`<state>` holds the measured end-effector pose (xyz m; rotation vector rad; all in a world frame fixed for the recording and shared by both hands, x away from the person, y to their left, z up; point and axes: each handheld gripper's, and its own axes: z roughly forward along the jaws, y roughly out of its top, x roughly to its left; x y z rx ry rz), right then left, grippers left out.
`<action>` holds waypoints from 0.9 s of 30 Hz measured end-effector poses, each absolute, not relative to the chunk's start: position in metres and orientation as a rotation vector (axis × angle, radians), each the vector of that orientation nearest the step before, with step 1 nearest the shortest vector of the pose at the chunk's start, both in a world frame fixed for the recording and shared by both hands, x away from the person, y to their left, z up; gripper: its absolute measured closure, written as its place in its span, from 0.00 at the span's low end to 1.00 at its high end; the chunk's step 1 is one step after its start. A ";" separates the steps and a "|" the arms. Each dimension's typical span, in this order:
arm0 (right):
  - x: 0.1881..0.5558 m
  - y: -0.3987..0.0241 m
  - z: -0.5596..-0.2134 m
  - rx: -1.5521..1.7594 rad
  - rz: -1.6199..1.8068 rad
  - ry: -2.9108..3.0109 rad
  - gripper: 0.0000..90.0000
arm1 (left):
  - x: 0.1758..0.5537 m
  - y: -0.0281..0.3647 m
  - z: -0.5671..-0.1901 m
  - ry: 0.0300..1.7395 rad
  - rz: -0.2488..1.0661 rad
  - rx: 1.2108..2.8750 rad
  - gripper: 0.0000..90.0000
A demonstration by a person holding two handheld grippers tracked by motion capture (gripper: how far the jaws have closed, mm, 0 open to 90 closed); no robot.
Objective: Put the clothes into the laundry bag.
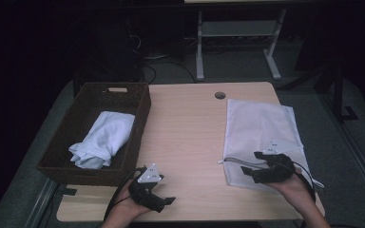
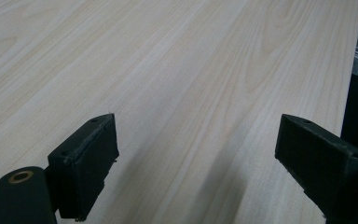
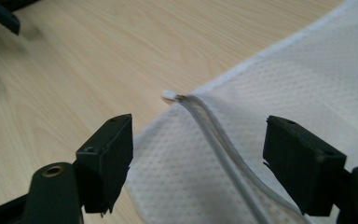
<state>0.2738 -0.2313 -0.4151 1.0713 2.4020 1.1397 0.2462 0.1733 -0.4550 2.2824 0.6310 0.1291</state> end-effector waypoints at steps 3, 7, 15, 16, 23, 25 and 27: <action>0.271 -0.217 -0.418 1.002 1.145 2.435 0.23 | 0.245 0.173 -0.455 0.626 0.128 2.288 0.14; 0.269 -0.199 -0.423 0.939 1.151 2.490 0.15 | 0.243 0.171 -0.456 0.618 0.113 2.296 0.14; 0.261 -0.172 -0.433 0.865 1.154 2.543 0.10 | 0.245 0.168 -0.451 0.595 0.068 2.316 0.12; 0.261 -0.167 -0.435 0.852 1.147 2.558 0.05 | 0.245 0.168 -0.450 0.593 0.066 2.319 0.12; 0.259 -0.161 -0.441 0.829 1.151 2.565 0.01 | 0.246 0.168 -0.436 0.578 0.044 2.321 0.12; 0.259 -0.160 -0.442 0.825 1.148 2.565 0.01 | 0.248 0.169 -0.430 0.573 0.047 2.325 0.12; 0.259 -0.160 -0.442 0.823 1.142 2.562 0.01 | 0.249 0.170 -0.424 0.571 0.052 2.325 0.12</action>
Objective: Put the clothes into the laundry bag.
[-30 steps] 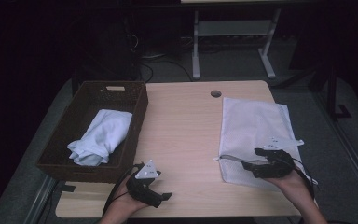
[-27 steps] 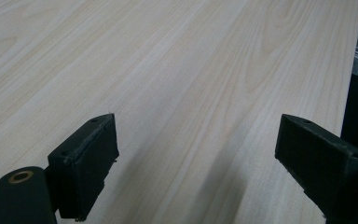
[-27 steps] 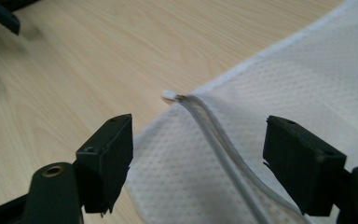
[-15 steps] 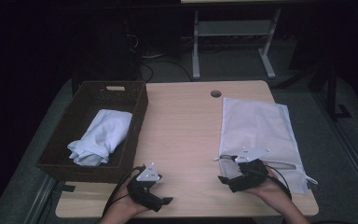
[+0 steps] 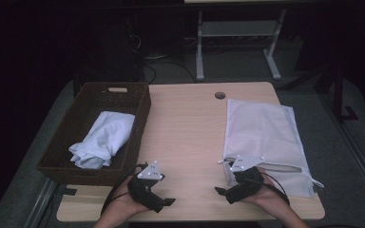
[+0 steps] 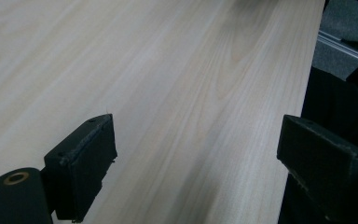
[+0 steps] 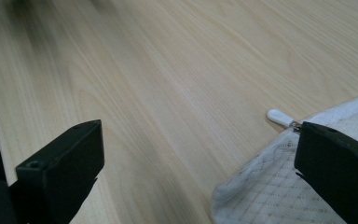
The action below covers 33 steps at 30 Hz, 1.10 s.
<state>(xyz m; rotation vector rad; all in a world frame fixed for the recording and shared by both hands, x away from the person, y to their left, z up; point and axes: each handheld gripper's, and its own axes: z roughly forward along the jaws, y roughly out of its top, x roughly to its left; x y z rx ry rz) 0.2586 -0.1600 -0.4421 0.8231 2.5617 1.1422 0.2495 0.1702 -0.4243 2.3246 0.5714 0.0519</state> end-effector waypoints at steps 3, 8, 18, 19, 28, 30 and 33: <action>0.259 -0.160 -0.442 0.819 1.141 2.556 0.01 | 0.254 0.172 -0.415 0.573 0.052 2.331 0.13; 0.259 -0.160 -0.443 0.818 1.135 2.555 0.01 | 0.260 0.173 -0.399 0.567 0.068 2.341 0.13; 0.259 -0.162 -0.442 0.821 1.133 2.548 0.01 | 0.280 0.181 -0.362 0.559 0.127 2.359 0.14; 0.259 -0.163 -0.442 0.823 1.133 2.545 0.01 | 0.283 0.182 -0.359 0.562 0.134 2.358 0.14; 0.259 -0.166 -0.441 0.834 1.141 2.537 0.01 | 0.307 0.199 -0.330 0.593 0.192 2.387 0.14; 0.259 -0.167 -0.440 0.830 1.144 2.534 0.01 | 0.312 0.203 -0.326 0.609 0.211 2.392 0.14; 0.259 -0.167 -0.440 0.836 1.146 2.534 0.01 | 0.320 0.210 -0.321 0.626 0.230 2.403 0.15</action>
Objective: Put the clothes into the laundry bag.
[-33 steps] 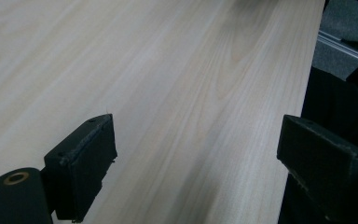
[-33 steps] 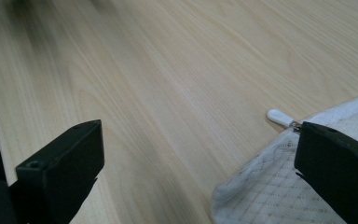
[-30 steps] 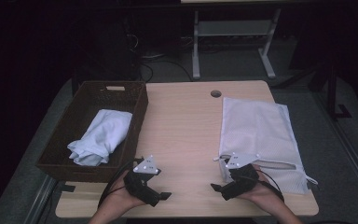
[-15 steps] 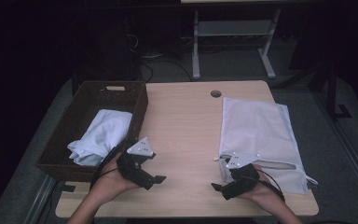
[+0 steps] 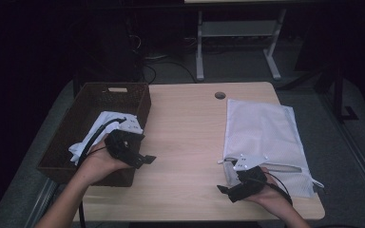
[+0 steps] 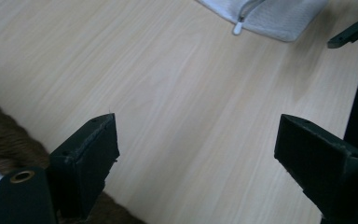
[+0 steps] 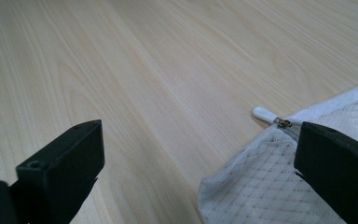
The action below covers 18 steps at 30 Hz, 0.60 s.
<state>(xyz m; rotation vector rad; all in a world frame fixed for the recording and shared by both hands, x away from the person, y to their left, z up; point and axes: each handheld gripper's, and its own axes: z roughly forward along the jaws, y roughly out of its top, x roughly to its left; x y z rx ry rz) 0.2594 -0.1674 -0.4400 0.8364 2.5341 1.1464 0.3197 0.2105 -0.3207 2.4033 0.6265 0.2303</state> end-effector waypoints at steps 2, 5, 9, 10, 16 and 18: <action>0.260 -0.167 -0.440 0.838 1.146 2.536 0.01 | 0.325 0.216 -0.318 0.644 0.243 2.414 0.15; 0.259 -0.167 -0.440 0.834 1.139 2.539 0.01 | 0.334 0.227 -0.314 0.689 0.266 2.419 0.14; 0.259 -0.167 -0.440 0.836 1.137 2.540 0.01 | 0.344 0.242 -0.308 0.745 0.299 2.411 0.14; 0.259 -0.167 -0.440 0.836 1.138 2.540 0.01 | 0.347 0.246 -0.307 0.759 0.307 2.411 0.14; 0.260 -0.168 -0.439 0.842 1.142 2.537 0.01 | 0.362 0.275 -0.304 0.848 0.362 2.398 0.14; 0.260 -0.168 -0.439 0.846 1.145 2.536 0.01 | 0.367 0.284 -0.304 0.876 0.382 2.394 0.14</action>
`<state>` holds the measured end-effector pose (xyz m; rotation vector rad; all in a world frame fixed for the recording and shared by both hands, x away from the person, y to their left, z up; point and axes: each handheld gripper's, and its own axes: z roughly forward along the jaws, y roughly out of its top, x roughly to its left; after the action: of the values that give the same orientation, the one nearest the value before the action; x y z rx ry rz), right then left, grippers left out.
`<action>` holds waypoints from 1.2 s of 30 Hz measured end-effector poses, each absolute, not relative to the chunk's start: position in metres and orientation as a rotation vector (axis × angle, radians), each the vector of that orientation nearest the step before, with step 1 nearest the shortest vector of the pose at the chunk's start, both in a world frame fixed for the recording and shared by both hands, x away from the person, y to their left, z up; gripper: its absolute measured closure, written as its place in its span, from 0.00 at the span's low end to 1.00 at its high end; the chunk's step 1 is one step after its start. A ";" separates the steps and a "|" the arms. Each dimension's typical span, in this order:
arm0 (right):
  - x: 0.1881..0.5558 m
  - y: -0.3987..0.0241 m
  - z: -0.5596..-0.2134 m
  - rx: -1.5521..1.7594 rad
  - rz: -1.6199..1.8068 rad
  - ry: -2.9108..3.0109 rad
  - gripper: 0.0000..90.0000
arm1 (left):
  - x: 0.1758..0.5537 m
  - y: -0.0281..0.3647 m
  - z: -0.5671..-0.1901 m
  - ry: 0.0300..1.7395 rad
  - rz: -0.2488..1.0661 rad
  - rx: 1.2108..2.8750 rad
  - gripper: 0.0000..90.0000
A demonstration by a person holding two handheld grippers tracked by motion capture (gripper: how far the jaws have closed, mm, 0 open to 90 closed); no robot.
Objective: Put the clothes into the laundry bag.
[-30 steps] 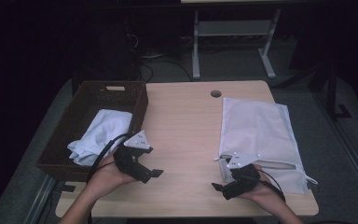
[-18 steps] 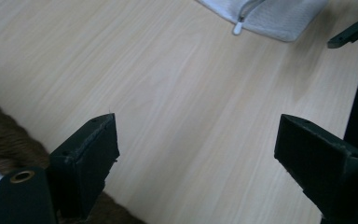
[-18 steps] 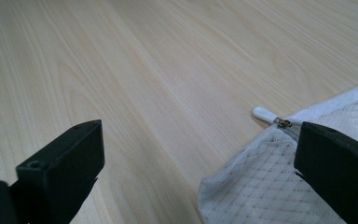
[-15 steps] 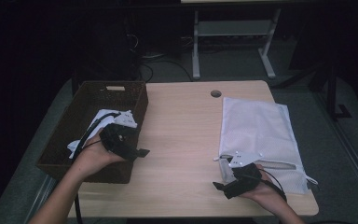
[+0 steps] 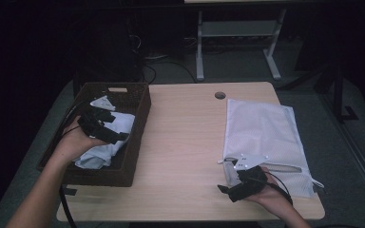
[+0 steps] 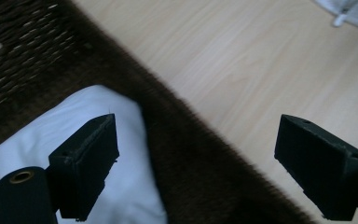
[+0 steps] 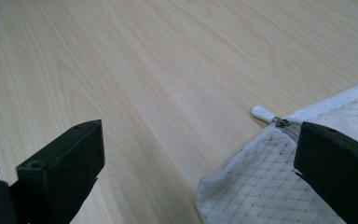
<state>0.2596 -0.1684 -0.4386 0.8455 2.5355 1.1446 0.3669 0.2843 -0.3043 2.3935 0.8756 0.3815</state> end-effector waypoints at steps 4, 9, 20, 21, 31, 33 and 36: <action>0.260 -0.169 -0.439 0.847 1.149 2.535 0.01 | 0.377 0.300 -0.307 0.943 0.411 2.396 0.14; 0.261 -0.167 -0.440 0.848 1.146 2.543 0.01 | 0.392 0.317 -0.321 1.044 0.421 2.400 0.14; 0.262 -0.168 -0.442 0.860 1.143 2.547 0.01 | 0.416 0.336 -0.355 1.168 0.404 2.422 0.14; 0.262 -0.168 -0.443 0.862 1.142 2.548 0.01 | 0.418 0.336 -0.357 1.174 0.401 2.426 0.14; 0.263 -0.166 -0.446 0.861 1.136 2.562 0.01 | 0.438 0.346 -0.383 1.278 0.355 2.414 0.13; 0.263 -0.166 -0.446 0.861 1.133 2.562 0.01 | 0.442 0.346 -0.390 1.296 0.341 2.428 0.13; 0.263 -0.167 -0.445 0.860 1.139 2.556 0.01 | 0.445 0.346 -0.396 1.318 0.330 2.440 0.13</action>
<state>0.2632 -0.1670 -0.4446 0.8604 2.5563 1.1395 0.4452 0.3455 -0.3964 2.4397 1.3183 0.3303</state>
